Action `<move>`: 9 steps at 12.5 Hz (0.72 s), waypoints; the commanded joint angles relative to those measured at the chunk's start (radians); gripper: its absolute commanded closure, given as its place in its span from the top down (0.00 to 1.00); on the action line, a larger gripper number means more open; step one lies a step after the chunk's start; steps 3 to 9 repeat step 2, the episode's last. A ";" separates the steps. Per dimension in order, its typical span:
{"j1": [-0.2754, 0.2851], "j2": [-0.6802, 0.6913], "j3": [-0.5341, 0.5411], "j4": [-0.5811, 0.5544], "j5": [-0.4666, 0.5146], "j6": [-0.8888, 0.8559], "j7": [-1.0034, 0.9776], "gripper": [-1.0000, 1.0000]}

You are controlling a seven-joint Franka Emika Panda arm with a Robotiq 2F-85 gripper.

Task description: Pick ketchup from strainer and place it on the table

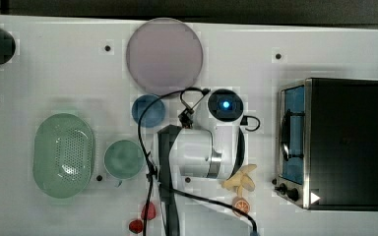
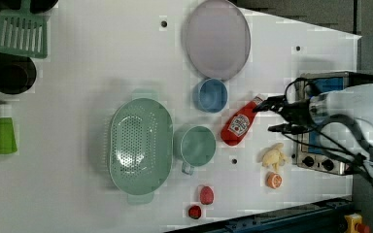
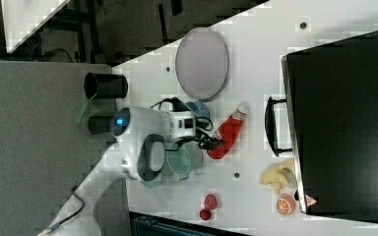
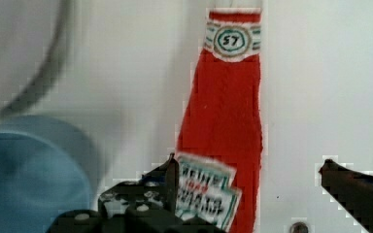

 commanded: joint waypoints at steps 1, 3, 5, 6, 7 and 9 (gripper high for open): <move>-0.003 -0.137 0.004 0.159 0.006 -0.100 -0.003 1.00; -0.003 -0.159 0.004 0.211 0.006 -0.169 0.023 1.00; -0.003 -0.159 0.004 0.211 0.006 -0.169 0.023 1.00; -0.003 -0.159 0.004 0.211 0.006 -0.169 0.023 1.00; -0.003 -0.159 0.004 0.211 0.006 -0.169 0.023 1.00; -0.003 -0.159 0.004 0.211 0.006 -0.169 0.023 1.00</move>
